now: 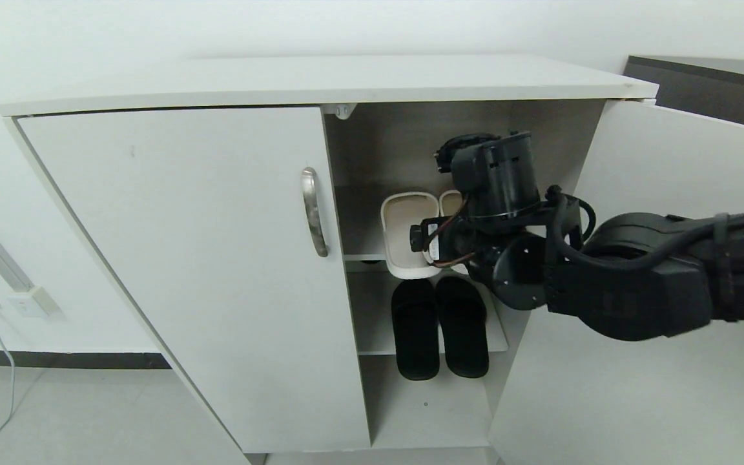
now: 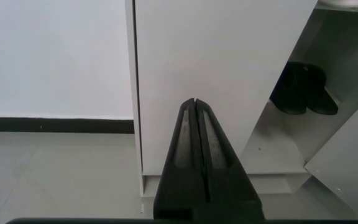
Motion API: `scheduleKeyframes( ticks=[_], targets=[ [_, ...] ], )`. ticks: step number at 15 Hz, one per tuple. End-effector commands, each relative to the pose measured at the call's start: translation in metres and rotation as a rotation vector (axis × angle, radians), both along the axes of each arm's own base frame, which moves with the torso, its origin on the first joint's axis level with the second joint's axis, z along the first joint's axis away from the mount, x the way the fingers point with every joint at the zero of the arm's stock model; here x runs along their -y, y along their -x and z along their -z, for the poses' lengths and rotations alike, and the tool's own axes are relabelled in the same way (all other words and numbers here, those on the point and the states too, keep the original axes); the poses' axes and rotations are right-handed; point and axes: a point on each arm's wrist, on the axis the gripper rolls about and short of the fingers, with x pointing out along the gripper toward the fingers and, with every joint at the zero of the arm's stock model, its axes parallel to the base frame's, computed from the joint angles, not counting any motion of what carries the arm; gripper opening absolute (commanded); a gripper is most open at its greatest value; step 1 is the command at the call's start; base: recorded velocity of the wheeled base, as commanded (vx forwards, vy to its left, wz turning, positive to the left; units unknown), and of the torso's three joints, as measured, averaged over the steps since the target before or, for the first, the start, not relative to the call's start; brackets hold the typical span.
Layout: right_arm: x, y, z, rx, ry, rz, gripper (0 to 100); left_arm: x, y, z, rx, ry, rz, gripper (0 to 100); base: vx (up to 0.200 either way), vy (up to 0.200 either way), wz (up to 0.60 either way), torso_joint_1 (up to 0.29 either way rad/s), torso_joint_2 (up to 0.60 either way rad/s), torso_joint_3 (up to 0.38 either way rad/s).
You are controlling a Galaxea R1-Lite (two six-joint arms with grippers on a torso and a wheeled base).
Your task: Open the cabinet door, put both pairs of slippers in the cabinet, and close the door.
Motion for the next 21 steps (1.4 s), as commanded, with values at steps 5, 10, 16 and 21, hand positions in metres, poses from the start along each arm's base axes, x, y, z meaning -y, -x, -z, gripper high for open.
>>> scheduleKeyframes(
  ticks=[5, 10, 16, 21],
  targets=[
    [0.017, 0.031, 0.029, 0.033, -0.057, -0.096, 0, 0.000, 0.000, 0.000, 0.000, 0.000, 0.001, 0, 0.000, 0.000, 0.00, 0.000, 0.00, 0.000],
    [0.004, 0.022, 0.057, 0.029, -0.051, -0.109, 0, 0.000, 0.000, 0.000, 0.000, 0.002, 0.000, 0, 0.000, 0.000, 0.00, 0.000, 0.00, 0.000],
    [-0.003, 0.021, 0.060, 0.046, -0.053, -0.114, 0, 0.000, 0.000, 0.000, -0.002, 0.000, 0.000, 0, 0.000, 0.000, 0.00, 0.000, 0.00, 0.000],
    [-0.003, 0.021, 0.059, 0.053, -0.061, -0.114, 0, 0.000, 0.000, 0.000, -0.002, 0.000, 0.001, 0, -0.200, 0.000, 0.00, 0.003, 0.00, 0.000]
  ],
)
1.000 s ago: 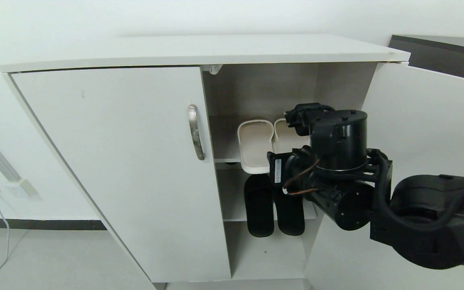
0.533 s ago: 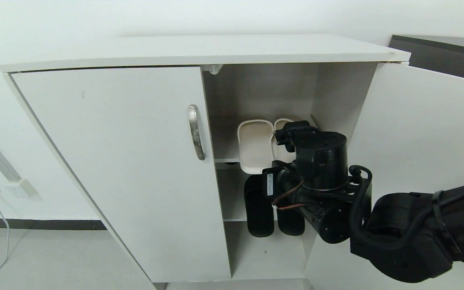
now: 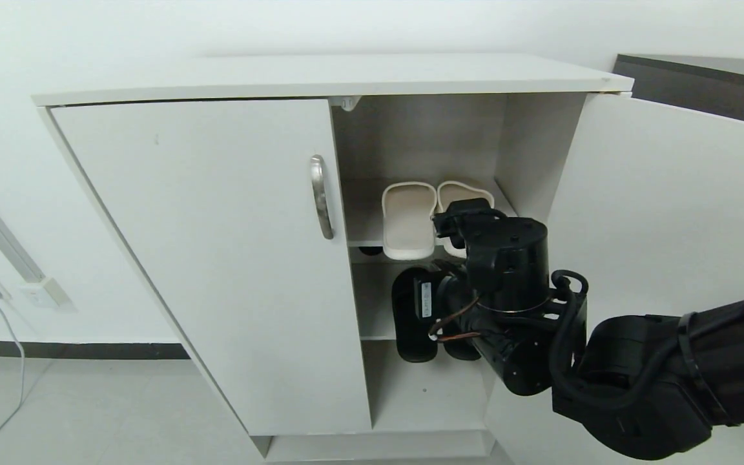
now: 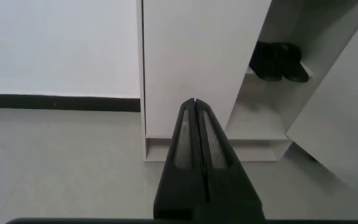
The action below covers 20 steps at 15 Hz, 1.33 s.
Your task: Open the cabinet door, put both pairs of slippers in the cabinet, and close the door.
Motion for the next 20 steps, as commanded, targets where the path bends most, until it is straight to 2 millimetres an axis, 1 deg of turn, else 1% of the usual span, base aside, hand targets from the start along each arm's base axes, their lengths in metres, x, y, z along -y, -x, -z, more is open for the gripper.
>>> scheduleKeyframes(
  ticks=[1, 7, 9, 11, 16, 20],
  targets=[
    [0.000, 0.000, 0.000, 0.000, 0.001, 0.001, 0, 0.000, 0.000, 0.000, -0.001, 0.000, 0.001, 0, -0.200, 0.000, 0.00, -0.002, 0.00, 0.002],
    [0.000, 0.001, 0.001, 0.002, 0.000, -0.002, 0, 0.000, 0.000, 0.000, 0.001, 0.000, 0.001, 0, -0.200, 0.000, 0.00, 0.001, 0.01, 0.006],
    [0.001, 0.001, 0.005, -0.007, 0.010, -0.004, 0, 0.000, 0.000, 0.000, -0.001, 0.002, 0.001, 0, -0.200, 0.000, 0.00, 0.000, 0.00, -0.002],
    [0.002, 0.002, 0.012, -0.011, 0.062, -0.010, 0, 0.000, 0.000, 0.000, -0.001, 0.002, 0.001, 0, -0.200, 0.000, 0.00, 0.010, 0.00, 0.007],
    [0.004, 0.002, 0.016, -0.005, 0.076, -0.012, 0, 0.000, 0.000, 0.000, 0.001, 0.003, 0.001, 0, -0.200, 0.000, 0.00, 0.007, 0.00, 0.002],
    [0.003, 0.001, 0.019, -0.010, 0.083, -0.014, 0, 0.000, 0.000, 0.000, 0.001, 0.003, 0.000, 0, 0.000, 0.000, 0.00, 0.000, 0.00, 0.000]
  ],
)
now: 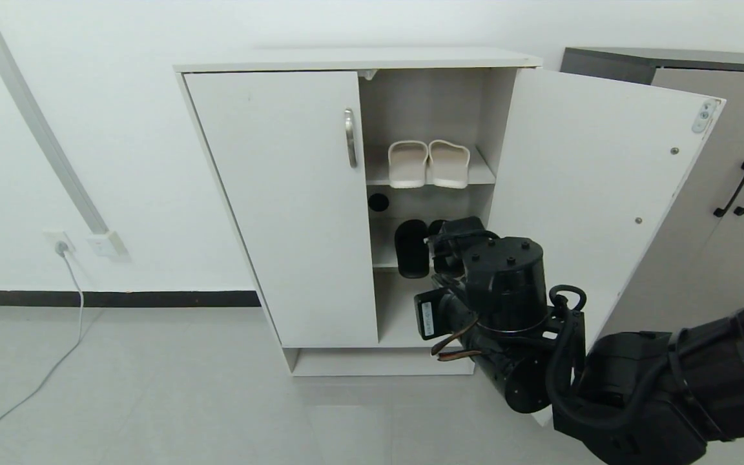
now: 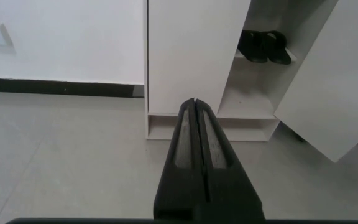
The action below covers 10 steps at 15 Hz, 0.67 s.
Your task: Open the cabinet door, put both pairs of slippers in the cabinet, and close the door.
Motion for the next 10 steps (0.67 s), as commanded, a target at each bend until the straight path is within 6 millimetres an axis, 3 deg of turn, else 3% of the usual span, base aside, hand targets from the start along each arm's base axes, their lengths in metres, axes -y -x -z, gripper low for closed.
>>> scheduleKeyframes(
  ticks=[1, 10],
  targets=[
    [-0.0008, -0.0002, 0.0028, -0.006, 0.007, -0.001, 0, 0.0000, 0.0000, 0.0000, 0.000, 0.001, 0.000, 0, 0.000, 0.000, 0.00, 0.000, 0.00, 0.000],
    [-0.0008, -0.0010, 0.0062, -0.012, 0.017, 0.000, 0, 0.0000, 0.0000, 0.0000, 0.000, 0.001, -0.002, 0, 0.000, 0.000, 0.00, 0.000, 0.00, 0.000]
  ],
)
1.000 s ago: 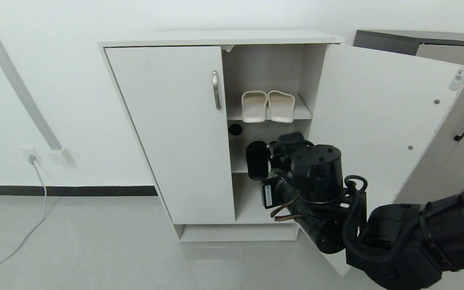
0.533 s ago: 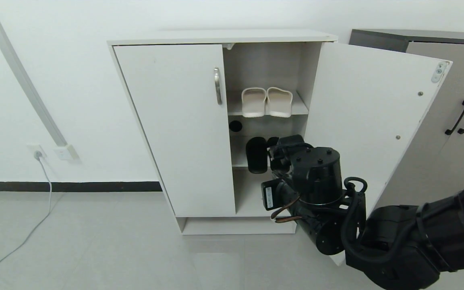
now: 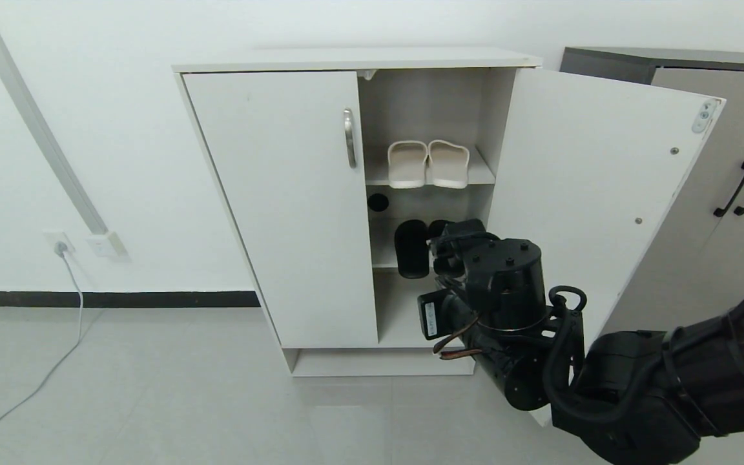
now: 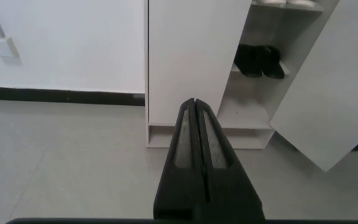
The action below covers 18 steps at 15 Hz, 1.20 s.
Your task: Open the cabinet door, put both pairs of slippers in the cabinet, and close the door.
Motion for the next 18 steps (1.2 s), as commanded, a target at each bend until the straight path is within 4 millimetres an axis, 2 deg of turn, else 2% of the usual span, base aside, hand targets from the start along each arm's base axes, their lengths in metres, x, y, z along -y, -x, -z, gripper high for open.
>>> scheduleKeyframes(
  ticks=[1, 5, 9, 18],
  targets=[
    [-0.0005, 0.0001, 0.0021, -0.004, 0.006, -0.002, 0, 0.0000, -0.0001, 0.0000, -0.002, 0.000, 0.000, 0, 0.000, 0.000, 0.00, 0.000, 0.00, 0.000],
    [-0.0003, 0.0002, 0.0015, -0.002, 0.009, -0.003, 0, 0.0000, 0.0000, 0.0001, 0.000, 0.000, 0.000, 0, 0.000, 0.000, 0.00, 0.010, -0.17, -0.263],
    [-0.0001, 0.0003, 0.0019, -0.003, 0.010, -0.003, 0, 0.0000, 0.0000, 0.0001, 0.000, 0.000, 0.000, 0, 0.000, 0.000, 0.00, 0.052, -0.51, -0.367],
    [0.0008, -0.0004, 0.0013, -0.001, 0.010, 0.000, 0, 0.0000, 0.0000, 0.0001, 0.000, 0.000, 0.000, 0, 0.000, 0.000, 0.00, 0.138, -0.47, -0.333]
  ],
)
